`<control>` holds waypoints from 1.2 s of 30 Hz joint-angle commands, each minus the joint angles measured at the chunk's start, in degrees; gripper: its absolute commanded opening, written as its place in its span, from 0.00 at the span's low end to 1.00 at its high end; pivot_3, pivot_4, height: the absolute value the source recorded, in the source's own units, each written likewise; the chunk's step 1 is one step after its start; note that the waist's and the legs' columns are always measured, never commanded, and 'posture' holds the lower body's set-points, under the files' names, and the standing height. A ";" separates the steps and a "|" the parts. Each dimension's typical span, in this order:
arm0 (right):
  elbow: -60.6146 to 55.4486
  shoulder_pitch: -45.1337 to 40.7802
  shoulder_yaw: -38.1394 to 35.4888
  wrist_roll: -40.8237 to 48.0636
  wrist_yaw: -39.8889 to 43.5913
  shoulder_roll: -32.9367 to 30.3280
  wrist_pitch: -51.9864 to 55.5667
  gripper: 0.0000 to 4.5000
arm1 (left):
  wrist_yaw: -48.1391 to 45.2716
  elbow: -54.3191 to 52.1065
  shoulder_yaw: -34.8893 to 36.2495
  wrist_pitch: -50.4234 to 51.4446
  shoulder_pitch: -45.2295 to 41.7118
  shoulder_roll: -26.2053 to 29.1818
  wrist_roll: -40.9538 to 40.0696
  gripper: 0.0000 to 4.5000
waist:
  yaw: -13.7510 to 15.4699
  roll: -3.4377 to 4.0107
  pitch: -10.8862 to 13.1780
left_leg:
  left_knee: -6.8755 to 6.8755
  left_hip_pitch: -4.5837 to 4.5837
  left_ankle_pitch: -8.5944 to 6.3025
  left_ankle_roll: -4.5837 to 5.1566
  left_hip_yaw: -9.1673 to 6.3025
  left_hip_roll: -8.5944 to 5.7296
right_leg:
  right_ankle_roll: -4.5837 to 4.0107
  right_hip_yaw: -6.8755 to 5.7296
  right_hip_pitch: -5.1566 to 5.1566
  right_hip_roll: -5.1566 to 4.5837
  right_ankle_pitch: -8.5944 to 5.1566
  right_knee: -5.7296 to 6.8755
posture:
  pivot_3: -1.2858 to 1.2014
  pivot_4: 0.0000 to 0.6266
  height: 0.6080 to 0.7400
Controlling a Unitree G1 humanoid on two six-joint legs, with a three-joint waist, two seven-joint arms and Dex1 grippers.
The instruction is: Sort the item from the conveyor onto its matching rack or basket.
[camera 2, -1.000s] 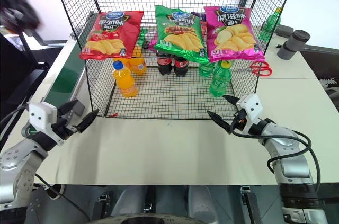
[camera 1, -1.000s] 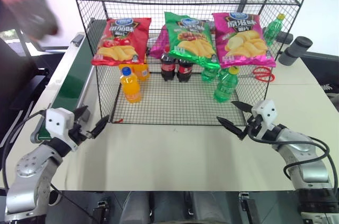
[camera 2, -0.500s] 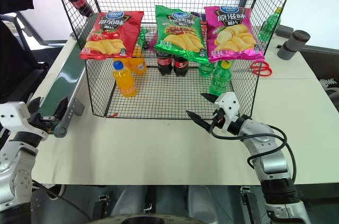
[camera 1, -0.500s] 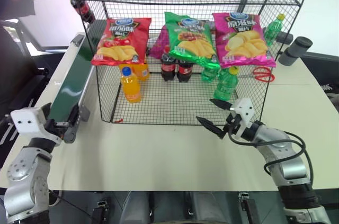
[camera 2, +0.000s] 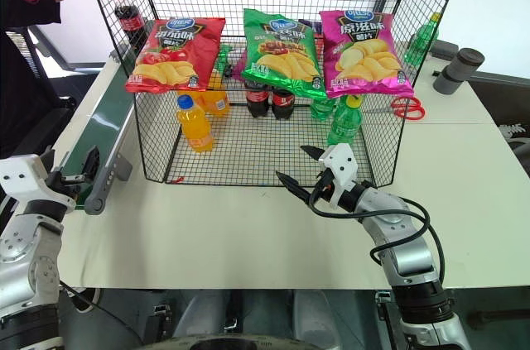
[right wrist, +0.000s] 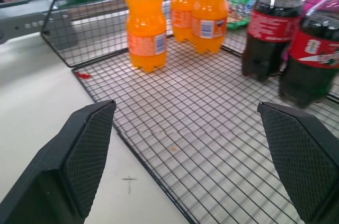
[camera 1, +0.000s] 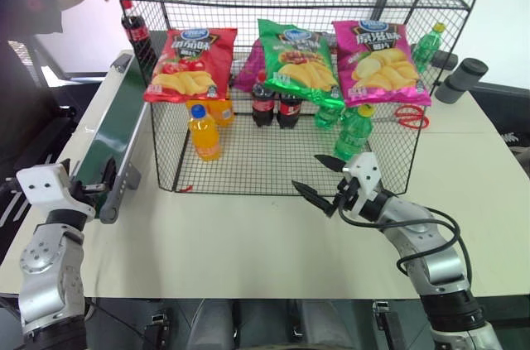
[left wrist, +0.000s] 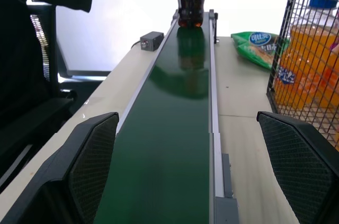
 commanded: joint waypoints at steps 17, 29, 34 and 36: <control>-1.12 -3.30 0.52 -1.99 -2.84 3.07 0.08 0.99 | 2.19 5.50 0.22 -5.95 -2.78 -1.32 0.16 1.00 | 0.09 -0.02 -0.01 | 0.00 0.00 0.00 0.00 0.00 -0.01 | 0.00 -0.01 -0.01 -0.01 0.00 0.02 | 0.52 0.24 1.00; 0.28 -4.01 1.23 -2.29 -2.49 3.52 -0.93 0.99 | 3.99 7.71 -0.26 -7.66 -3.88 -1.82 0.51 1.00 | 0.10 -0.02 -0.01 | 0.00 0.00 0.00 0.00 0.00 -0.01 | 0.01 -0.02 -0.01 -0.02 0.00 0.02 | 0.52 0.24 1.00; 0.61 -4.19 1.29 -1.91 -1.92 3.78 -0.78 0.99 | 3.19 7.37 -1.14 -6.71 -3.95 -1.68 0.29 1.00 | 0.08 -0.02 -0.01 | 0.00 0.00 0.00 0.00 0.00 -0.01 | 0.01 -0.02 -0.01 -0.02 0.00 0.02 | 0.52 0.24 1.00; 0.63 -4.10 1.31 -1.87 -1.69 3.83 -0.74 0.99 | 3.19 7.27 -1.06 -6.47 -3.95 -1.72 -0.10 1.00 | 0.09 -0.02 -0.01 | 0.00 0.00 0.00 0.00 0.00 -0.01 | 0.01 -0.02 -0.01 -0.02 0.00 0.02 | 0.52 0.24 1.00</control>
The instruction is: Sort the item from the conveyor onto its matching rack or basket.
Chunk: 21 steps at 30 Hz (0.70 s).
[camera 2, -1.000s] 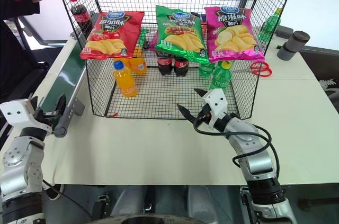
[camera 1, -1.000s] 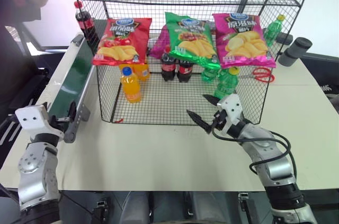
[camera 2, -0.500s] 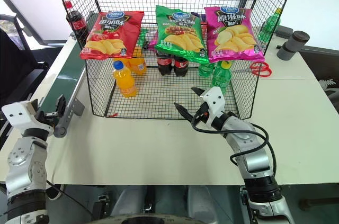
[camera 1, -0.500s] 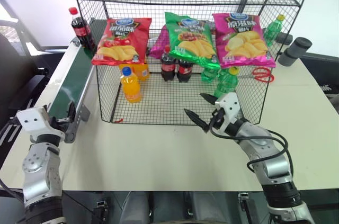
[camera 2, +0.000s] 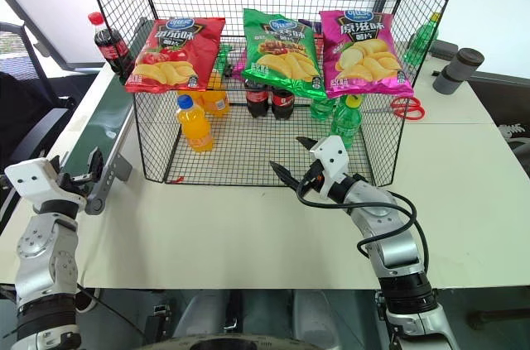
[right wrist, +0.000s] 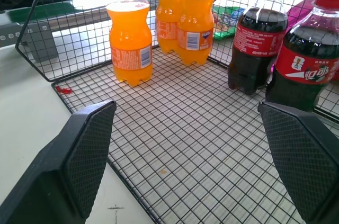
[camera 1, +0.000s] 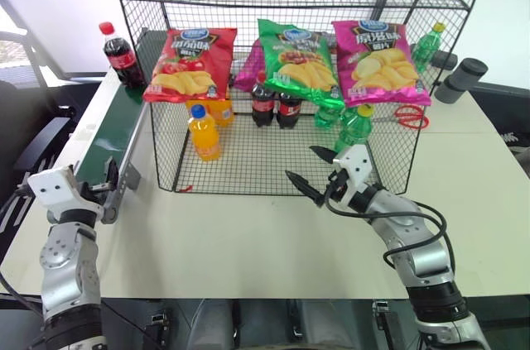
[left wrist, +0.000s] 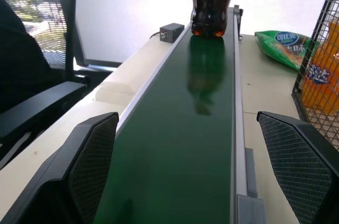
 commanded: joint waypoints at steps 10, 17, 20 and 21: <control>-0.16 -0.71 -0.04 0.74 1.39 0.91 -0.96 0.99 | 0.28 -1.68 0.64 0.37 0.18 0.80 -0.32 1.00 | 0.00 0.00 0.00 | 0.00 0.00 0.00 0.00 0.00 0.00 | 0.00 0.00 0.00 -0.01 0.00 0.00 | 0.52 0.24 1.00; 0.21 -0.80 0.07 0.61 1.77 1.02 -1.21 0.99 | 0.34 -1.62 0.69 0.93 0.32 1.19 0.06 1.00 | 0.01 0.00 0.00 | 0.00 0.00 0.00 0.00 0.00 0.00 | 0.00 0.00 0.00 -0.01 0.00 0.00 | 0.52 0.24 1.00; 0.47 -0.92 0.07 0.44 1.84 1.02 -1.36 0.99 | 0.34 -1.61 0.72 0.86 0.32 1.23 0.08 1.00 | -0.01 0.00 0.00 | 0.00 0.00 0.00 0.00 0.00 0.00 | 0.00 0.00 0.00 -0.02 0.00 0.00 | 0.52 0.24 1.00; 0.54 -0.97 0.07 0.41 1.85 1.03 -1.41 0.99 | 0.35 -1.58 0.74 0.80 0.29 1.25 0.09 1.00 | -0.01 0.00 0.00 | 0.00 0.00 0.00 0.00 0.00 0.00 | 0.00 0.00 0.00 -0.02 0.00 0.00 | 0.52 0.24 1.00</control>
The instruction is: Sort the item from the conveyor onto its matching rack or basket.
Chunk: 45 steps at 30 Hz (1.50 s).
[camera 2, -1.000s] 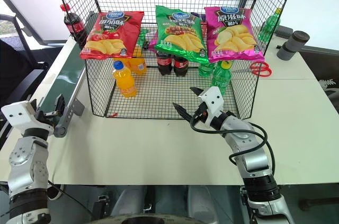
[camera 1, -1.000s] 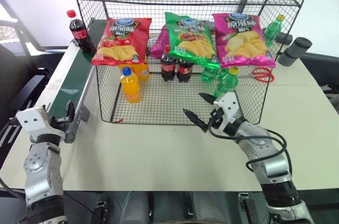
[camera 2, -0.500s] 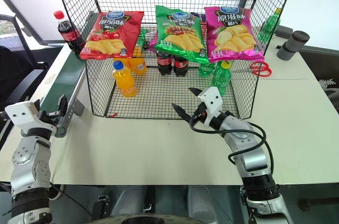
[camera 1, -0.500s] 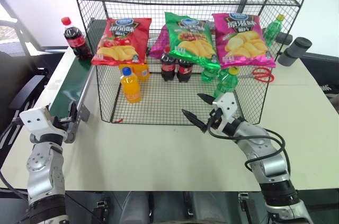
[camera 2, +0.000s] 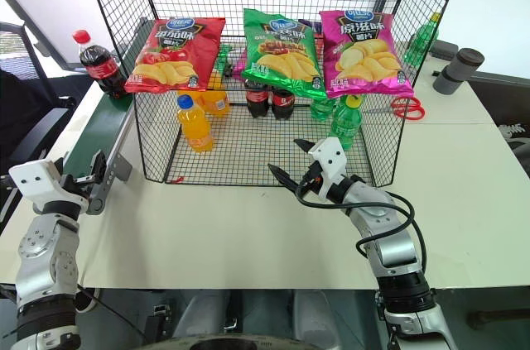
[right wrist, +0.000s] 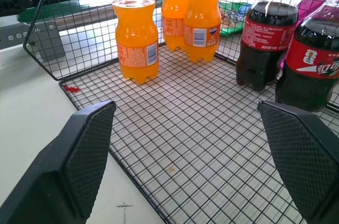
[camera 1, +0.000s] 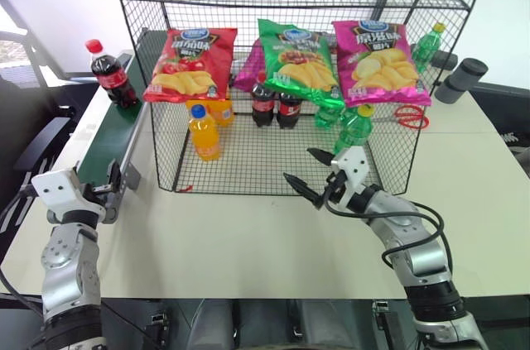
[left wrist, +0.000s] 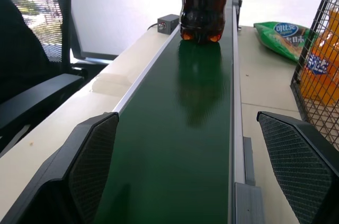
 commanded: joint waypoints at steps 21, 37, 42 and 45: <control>0.23 -1.64 0.35 0.21 0.34 0.56 -2.02 0.99 | 0.41 -0.96 0.80 -1.05 -0.47 1.50 0.66 1.00 | 0.00 0.00 0.00 | 0.00 0.00 0.00 0.00 0.00 0.00 | 0.00 -0.01 0.00 -0.02 0.00 0.00 | 0.52 0.24 1.00; 0.31 -1.83 0.47 0.19 0.28 0.52 -1.91 0.99 | 1.05 -0.75 1.10 -1.43 -0.54 1.49 1.09 1.00 | 0.00 0.00 0.00 | 0.00 0.00 0.00 0.00 0.00 0.00 | 0.00 -0.01 -0.01 -0.04 0.00 0.00 | 0.52 0.24 1.00; 0.27 -1.76 0.52 0.24 0.36 0.50 -1.85 0.99 | 1.66 -1.00 1.26 -1.54 -0.48 1.48 1.43 1.00 | 0.00 0.00 0.00 | 0.00 0.00 0.00 0.00 0.00 0.00 | 0.00 -0.01 -0.01 -0.04 0.00 0.00 | 0.52 0.24 1.00; 0.21 -1.71 0.63 0.26 0.40 0.53 -1.81 0.99 | 1.82 -1.04 1.33 -1.73 -0.48 1.50 1.54 1.00 | 0.00 0.00 0.00 | -0.01 0.00 0.00 0.00 0.00 0.00 | 0.00 -0.01 -0.01 -0.05 0.00 0.00 | 0.52 0.24 1.00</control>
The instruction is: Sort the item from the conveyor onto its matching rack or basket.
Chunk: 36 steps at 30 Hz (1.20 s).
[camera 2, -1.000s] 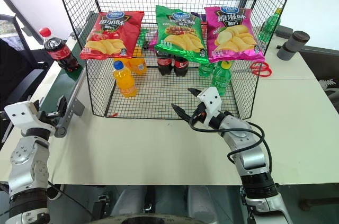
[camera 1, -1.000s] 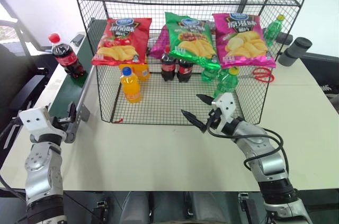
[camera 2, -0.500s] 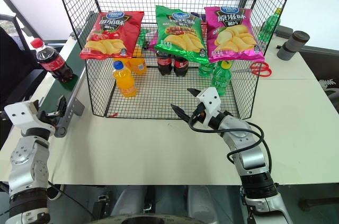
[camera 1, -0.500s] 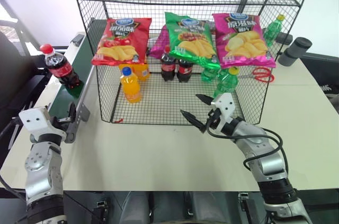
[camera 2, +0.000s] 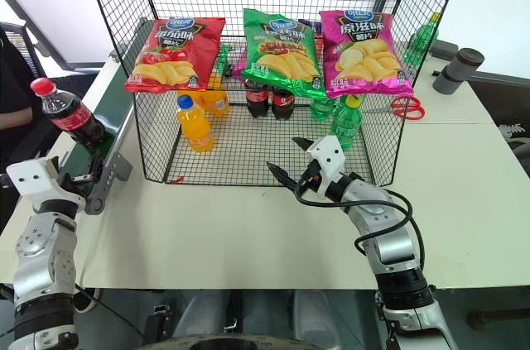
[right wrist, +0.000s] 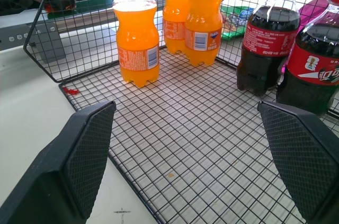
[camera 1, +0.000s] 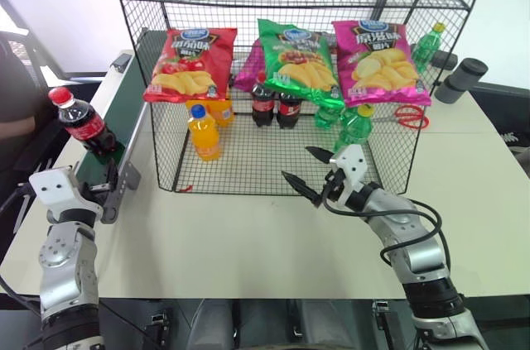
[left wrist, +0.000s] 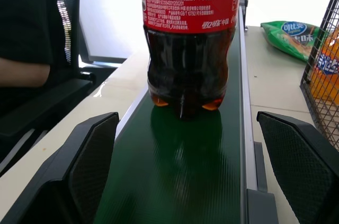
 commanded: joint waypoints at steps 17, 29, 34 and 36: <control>-6.91 1.81 1.83 7.79 8.89 -1.94 4.60 0.99 | 2.35 -0.21 1.97 -3.72 -0.98 1.66 1.07 1.00 | 0.01 0.00 0.00 | -0.01 -0.01 0.00 0.00 0.00 0.00 | 0.00 -0.01 0.00 -0.03 0.00 -0.01 | 0.52 0.24 1.00; -6.60 2.30 3.56 5.00 9.24 -3.05 2.94 1.00 | 2.52 -1.49 2.71 -3.74 -0.45 2.33 0.66 0.62 | 0.05 -0.01 0.00 | 0.00 -0.01 0.00 0.00 -0.01 -0.01 | 0.00 -0.01 0.00 -0.05 0.00 -0.02 | 0.52 0.24 1.00; -7.81 1.96 3.11 5.44 9.09 -3.50 3.89 1.00 | -3.28 -9.13 4.67 -1.26 -0.39 5.89 -6.06 0.62 | -0.02 -0.34 0.14 | 0.00 -0.04 0.00 -0.01 -0.03 0.00 | -0.01 -0.02 -0.04 -0.06 0.00 -0.02 | 0.52 0.24 1.00; -8.76 1.34 2.64 6.79 9.19 -3.67 5.48 1.00 | -8.13 -13.60 5.29 2.47 -0.07 8.79 -11.36 0.62 | -0.02 -0.57 0.12 | -0.01 -0.12 0.00 -0.02 -0.08 0.04 | -0.02 -0.04 -0.12 -0.06 -0.01 -0.02 | 0.52 0.24 1.00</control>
